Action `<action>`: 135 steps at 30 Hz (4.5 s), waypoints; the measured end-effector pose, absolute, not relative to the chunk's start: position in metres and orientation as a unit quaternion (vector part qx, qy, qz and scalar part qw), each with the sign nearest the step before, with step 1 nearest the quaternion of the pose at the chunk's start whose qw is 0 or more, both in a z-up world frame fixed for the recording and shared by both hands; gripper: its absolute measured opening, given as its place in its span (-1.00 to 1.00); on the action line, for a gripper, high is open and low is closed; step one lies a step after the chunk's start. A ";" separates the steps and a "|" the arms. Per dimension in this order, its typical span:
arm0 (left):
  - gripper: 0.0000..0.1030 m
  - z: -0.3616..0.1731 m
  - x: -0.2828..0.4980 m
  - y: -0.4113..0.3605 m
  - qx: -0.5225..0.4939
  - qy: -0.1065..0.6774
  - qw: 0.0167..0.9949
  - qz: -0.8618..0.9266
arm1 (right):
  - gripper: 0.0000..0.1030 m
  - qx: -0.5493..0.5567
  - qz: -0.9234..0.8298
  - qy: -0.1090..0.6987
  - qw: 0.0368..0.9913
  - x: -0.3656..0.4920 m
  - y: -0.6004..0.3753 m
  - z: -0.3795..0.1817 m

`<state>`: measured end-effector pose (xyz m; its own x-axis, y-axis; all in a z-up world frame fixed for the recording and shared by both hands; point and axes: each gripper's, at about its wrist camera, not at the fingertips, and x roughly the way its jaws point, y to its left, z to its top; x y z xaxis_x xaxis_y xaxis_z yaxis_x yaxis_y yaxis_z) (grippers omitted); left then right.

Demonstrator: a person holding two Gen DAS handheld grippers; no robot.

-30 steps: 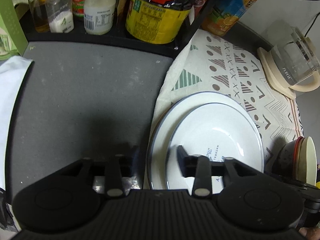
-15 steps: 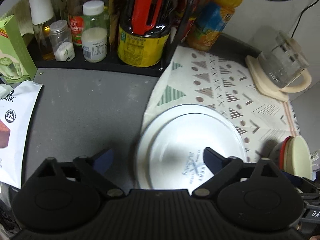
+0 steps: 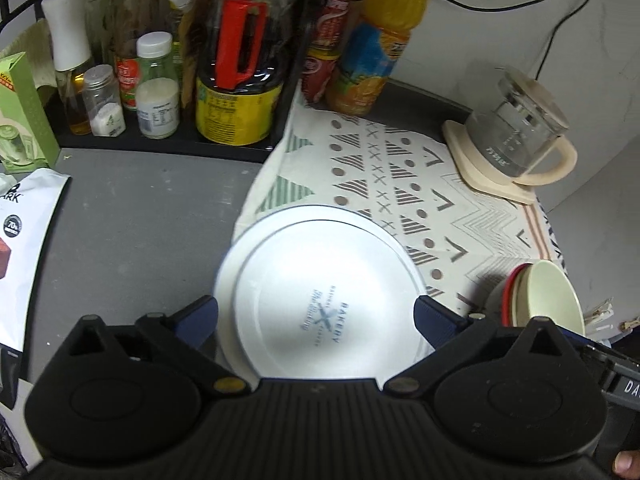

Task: Organize plates and bowls
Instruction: 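Move the right gripper to the nested green and red bowls and grasp the rim, then lift the nested bowls and carry them over the plate stack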

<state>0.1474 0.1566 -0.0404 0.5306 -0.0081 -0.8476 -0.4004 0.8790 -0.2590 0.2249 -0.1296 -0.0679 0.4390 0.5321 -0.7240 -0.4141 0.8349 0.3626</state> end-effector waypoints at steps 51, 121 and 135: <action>0.56 -0.106 0.285 0.022 -0.144 0.545 0.817 -0.123 | 0.54 0.198 0.043 0.470 0.859 0.233 -0.262 -0.131; -0.31 -0.043 0.211 0.134 -0.265 0.456 0.850 0.007 | -0.39 0.106 0.213 0.463 0.854 0.272 -0.149 -0.089; -0.31 -0.046 0.174 0.164 -0.293 0.444 0.844 0.073 | -0.39 0.080 0.272 0.478 0.832 0.271 -0.107 -0.093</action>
